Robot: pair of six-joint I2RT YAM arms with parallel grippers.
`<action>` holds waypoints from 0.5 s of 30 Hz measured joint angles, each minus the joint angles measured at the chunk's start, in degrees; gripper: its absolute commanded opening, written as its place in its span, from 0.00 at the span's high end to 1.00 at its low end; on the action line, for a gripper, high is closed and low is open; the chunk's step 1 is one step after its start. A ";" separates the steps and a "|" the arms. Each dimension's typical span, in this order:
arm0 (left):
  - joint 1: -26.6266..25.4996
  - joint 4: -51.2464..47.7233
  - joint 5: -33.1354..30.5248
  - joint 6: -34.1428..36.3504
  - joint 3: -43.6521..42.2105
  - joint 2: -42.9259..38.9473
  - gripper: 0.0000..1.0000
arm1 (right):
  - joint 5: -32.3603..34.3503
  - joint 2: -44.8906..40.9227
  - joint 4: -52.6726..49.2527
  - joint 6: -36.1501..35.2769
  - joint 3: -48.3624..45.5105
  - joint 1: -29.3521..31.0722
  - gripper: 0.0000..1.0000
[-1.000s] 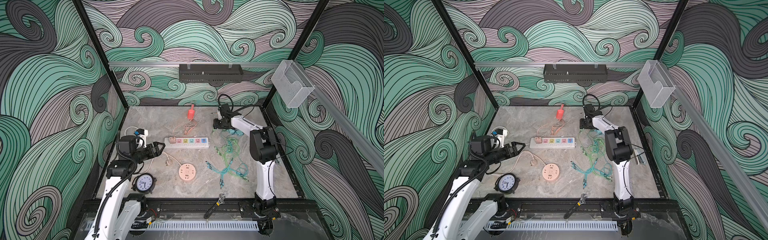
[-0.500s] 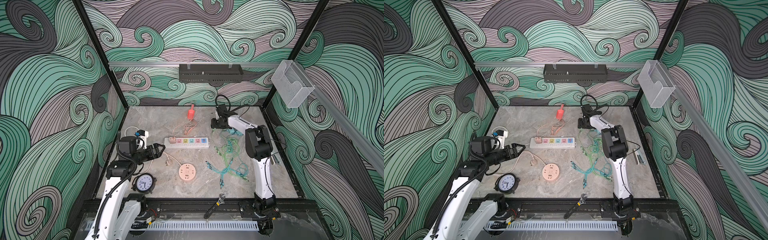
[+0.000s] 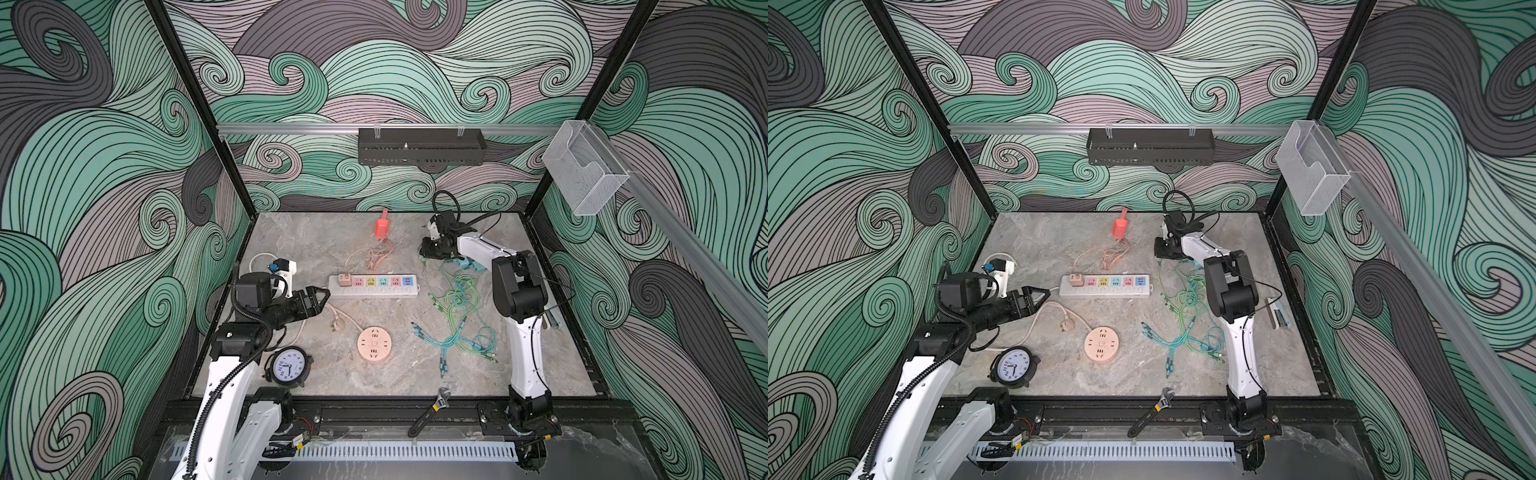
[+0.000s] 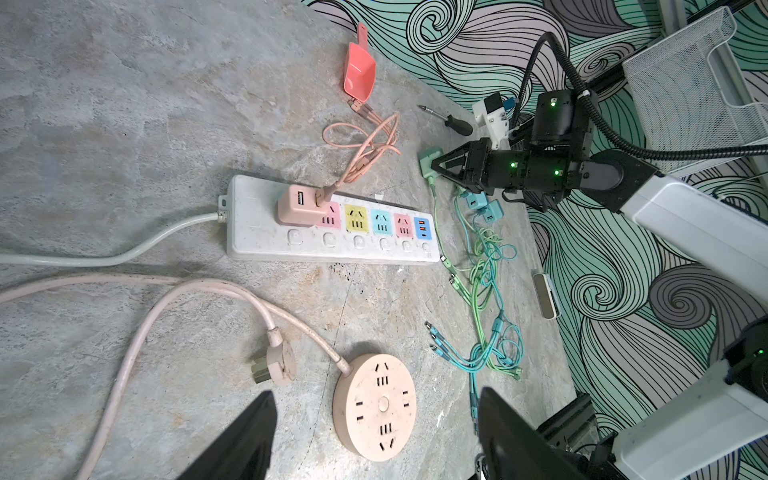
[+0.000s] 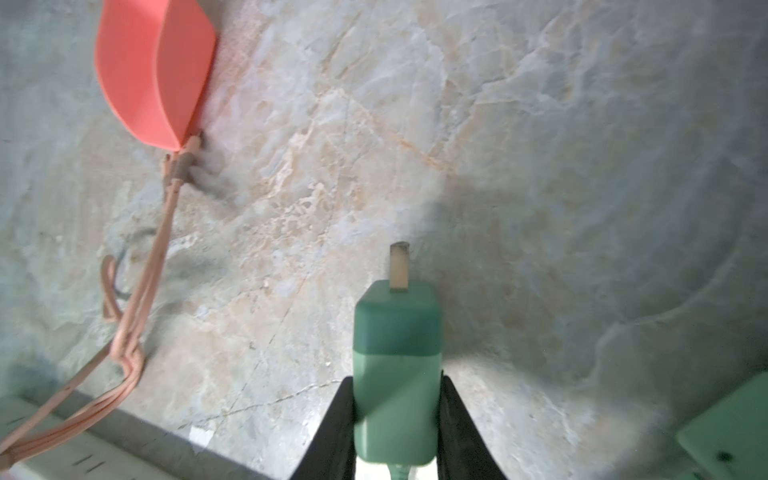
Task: Insert the plug
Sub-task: 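Lower the right gripper and close it on a light green charger, then lift the light green charger off the table with the right gripper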
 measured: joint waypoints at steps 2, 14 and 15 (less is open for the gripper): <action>0.00 0.00 0.00 0.00 0.00 -0.02 0.22 | -4.42 -0.57 2.89 1.03 -2.29 -0.87 0.79; 0.00 0.04 0.02 -0.33 0.00 0.00 0.22 | -18.86 -0.87 8.04 2.51 -6.16 -4.98 0.67; 0.00 0.04 0.02 -0.39 0.00 0.00 0.22 | -19.08 -0.90 8.02 2.36 -6.16 -4.98 0.66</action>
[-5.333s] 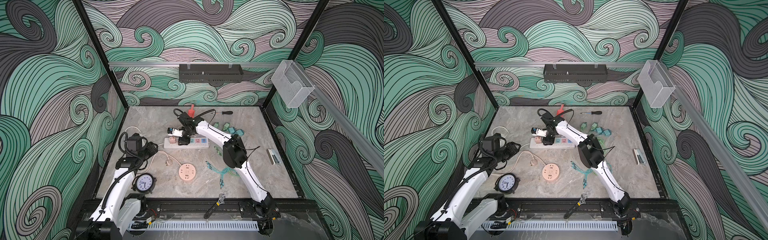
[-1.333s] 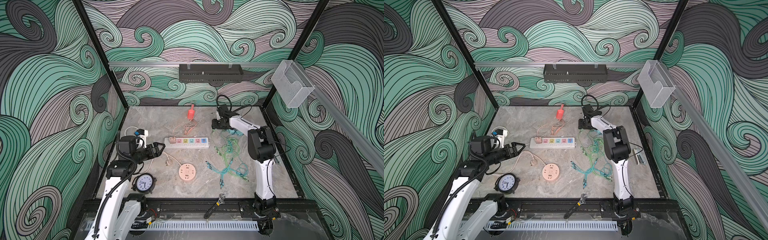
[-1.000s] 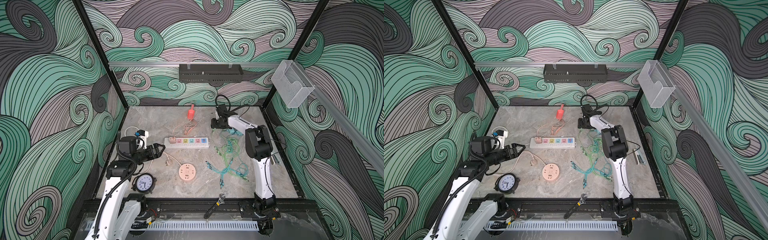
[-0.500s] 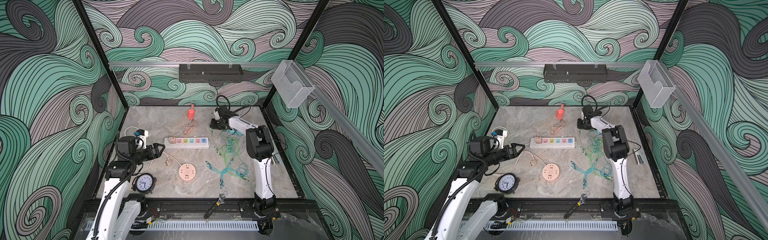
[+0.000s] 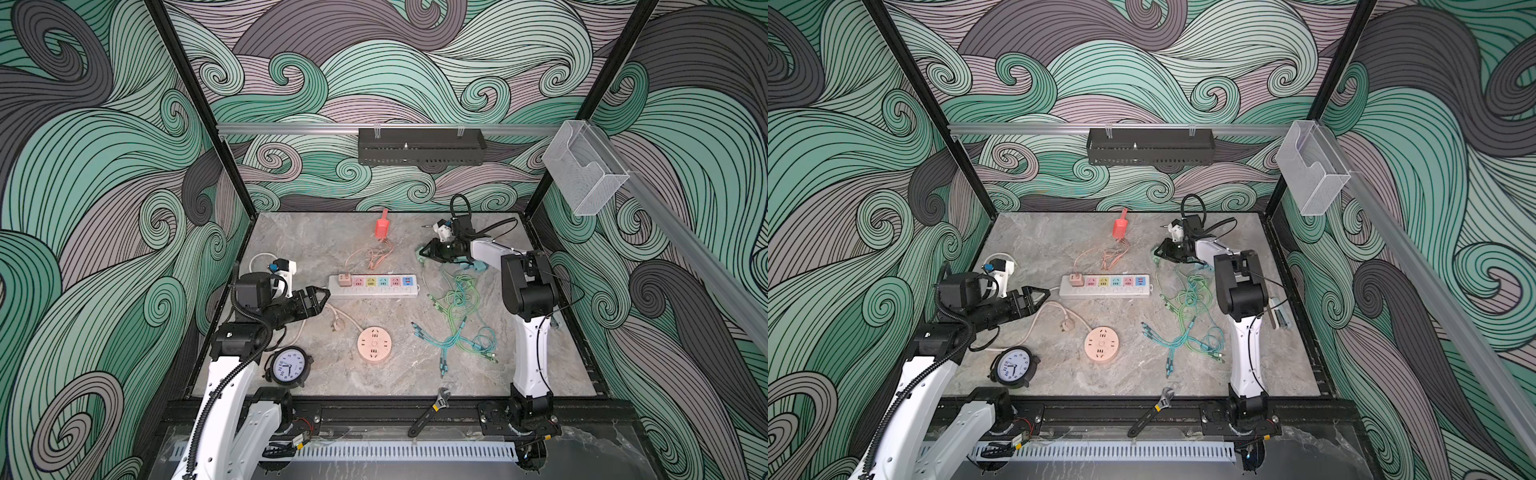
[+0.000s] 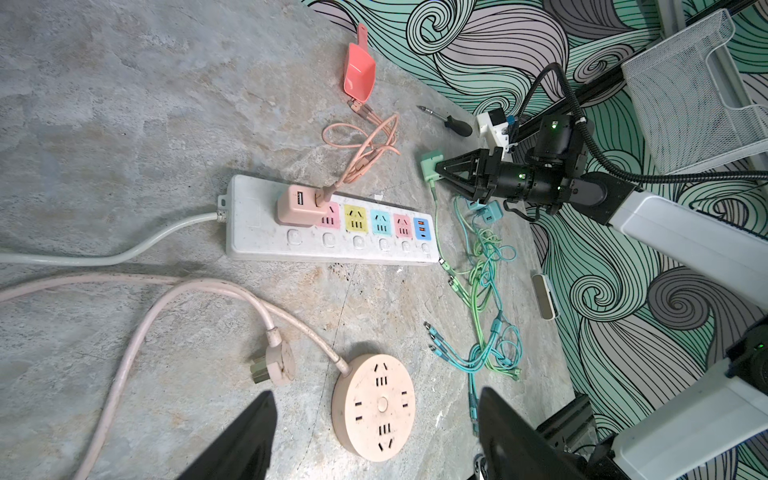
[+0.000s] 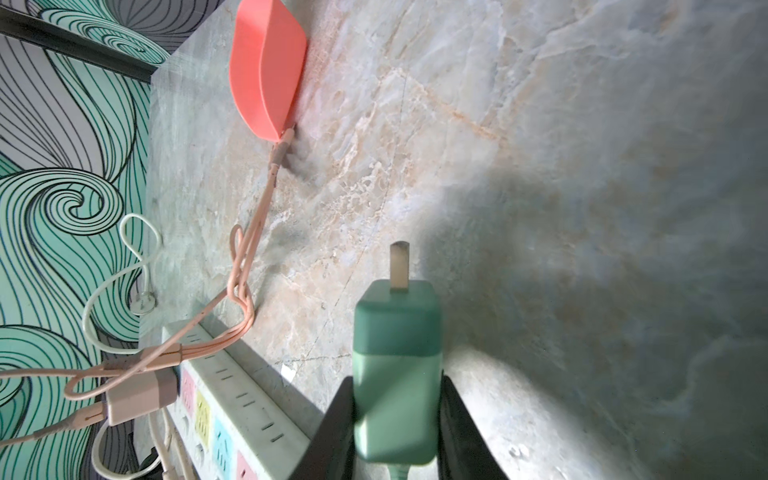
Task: Insert the plug
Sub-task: 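Lift the light green charger off the table with the right gripper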
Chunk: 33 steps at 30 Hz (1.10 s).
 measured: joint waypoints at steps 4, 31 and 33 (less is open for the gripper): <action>0.00 0.00 0.00 -0.09 0.00 0.00 0.22 | -0.68 0.00 -0.26 -0.72 0.00 0.02 0.64; 0.00 0.02 0.22 -0.09 0.00 0.00 0.21 | 14.60 -6.60 -11.32 -8.07 0.11 0.68 0.34; 0.00 0.04 0.24 -0.09 0.00 0.00 0.21 | 18.27 -7.50 -12.83 -8.07 0.79 1.70 0.30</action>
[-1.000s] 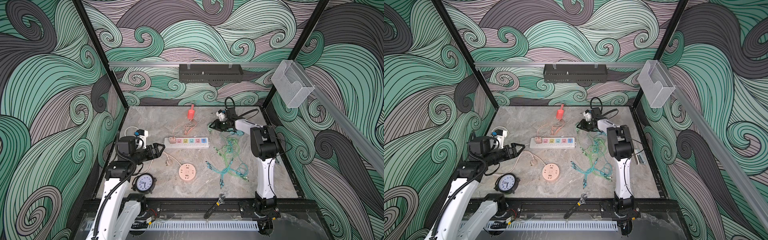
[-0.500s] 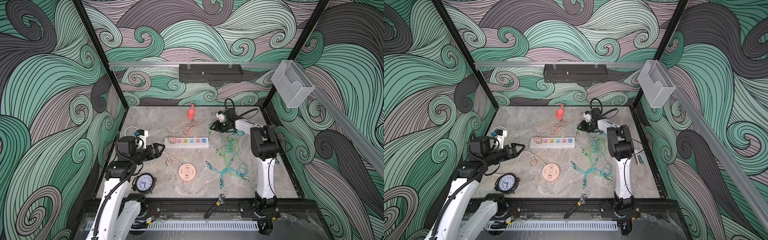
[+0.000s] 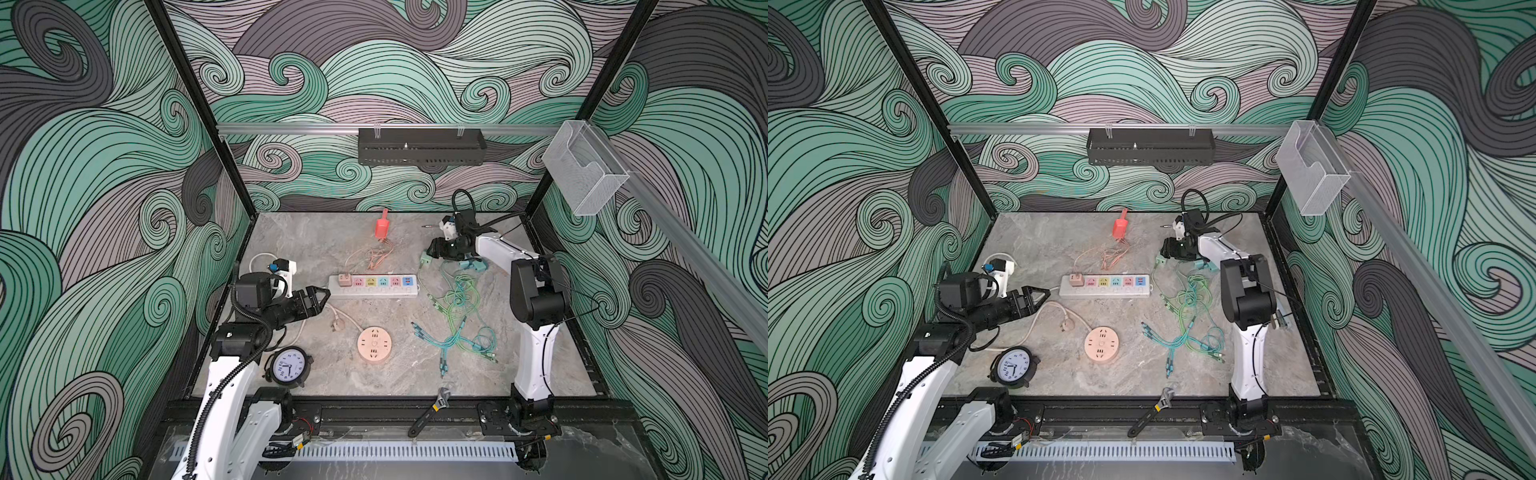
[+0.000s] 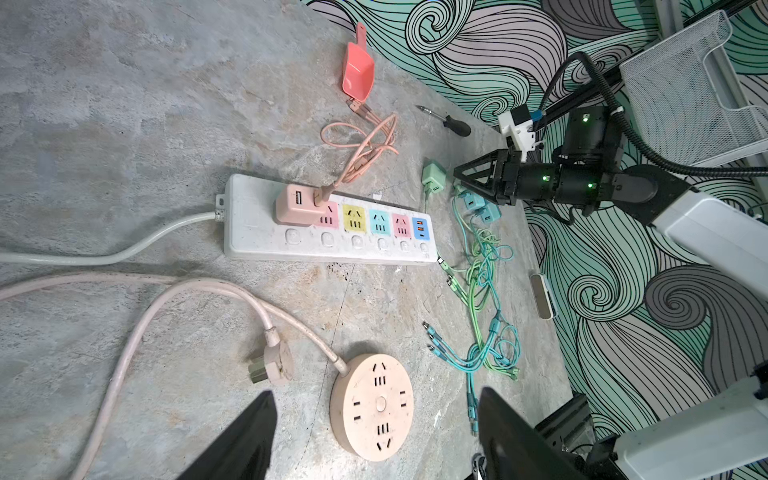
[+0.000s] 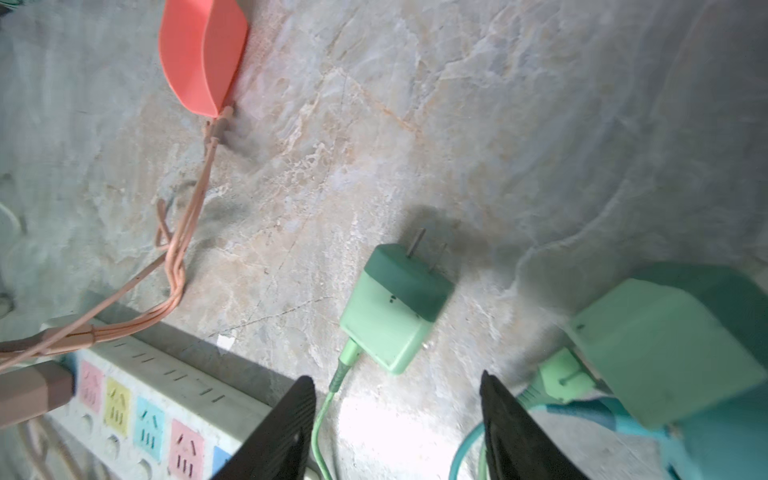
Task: Insert the plug
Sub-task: 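Lift the light green charger off the table with the right gripper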
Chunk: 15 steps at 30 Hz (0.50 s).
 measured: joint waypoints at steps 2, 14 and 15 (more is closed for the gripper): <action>0.00 0.02 0.02 0.00 0.00 0.00 0.21 | 4.24 -0.33 -1.16 -0.13 1.16 1.75 0.28; 0.00 -0.02 0.44 0.02 0.00 0.00 0.21 | 23.96 0.46 -5.49 2.86 5.90 11.82 0.28; 0.00 -0.04 0.44 0.04 0.00 0.00 0.21 | 24.85 0.83 -5.53 3.54 5.90 11.82 0.29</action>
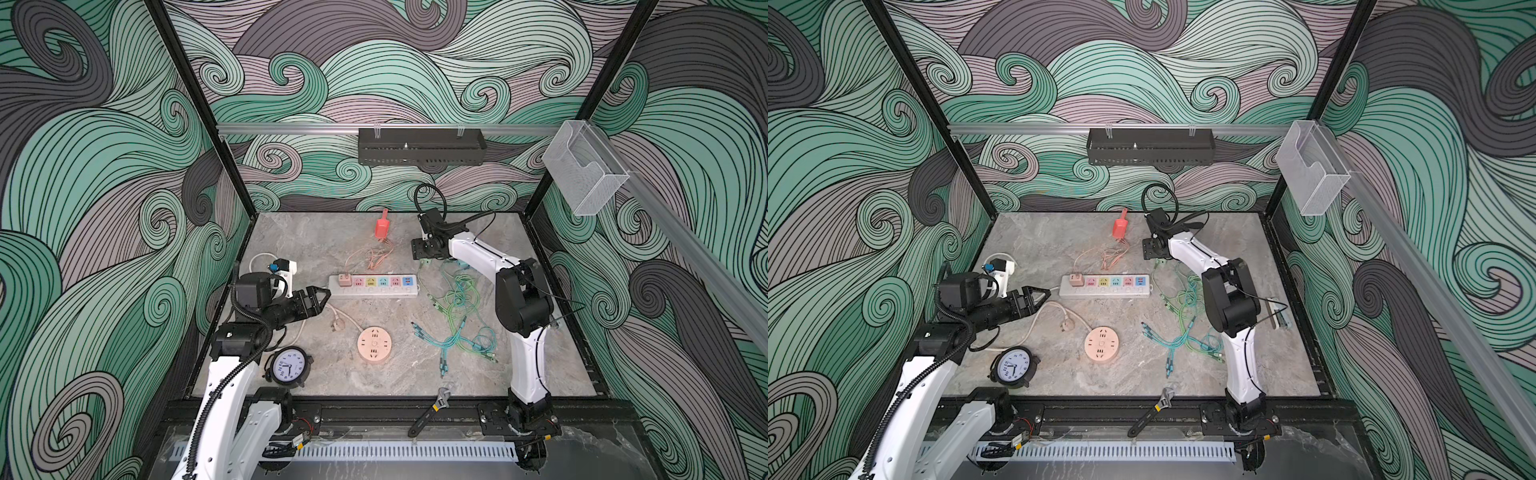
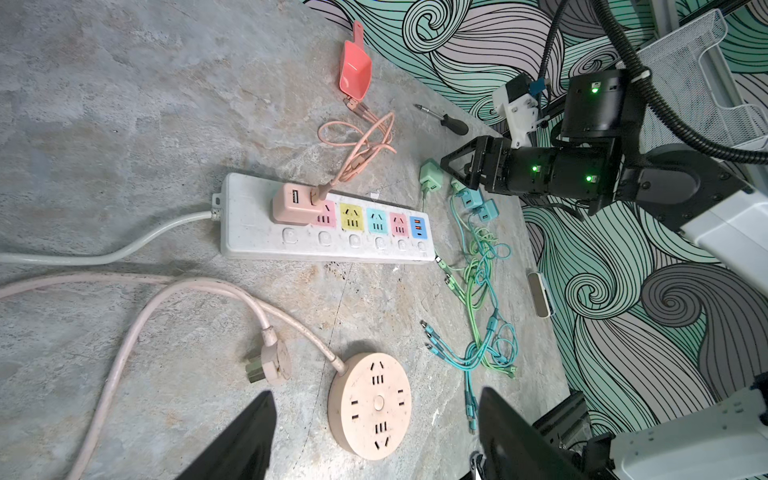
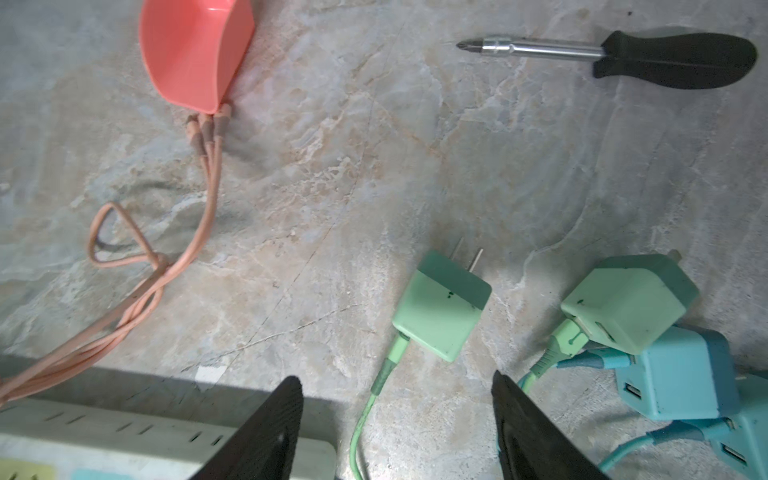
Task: Insert the plug
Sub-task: 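Lift the light green charger off the table with the right gripper, then raise the light green charger high toward the back wall with the right gripper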
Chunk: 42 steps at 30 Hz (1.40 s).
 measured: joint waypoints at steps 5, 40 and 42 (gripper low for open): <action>0.00 -0.09 0.02 0.13 0.00 0.00 0.21 | 2.78 2.54 -0.07 3.61 0.00 -0.24 0.30; 0.00 -1.97 0.00 1.22 0.00 -0.66 0.21 | 0.00 10.23 3.63 10.27 2.89 -2.99 0.61; 0.00 -1.79 0.02 1.11 0.00 -0.61 0.21 | -0.48 10.23 4.28 9.44 2.62 -3.08 0.64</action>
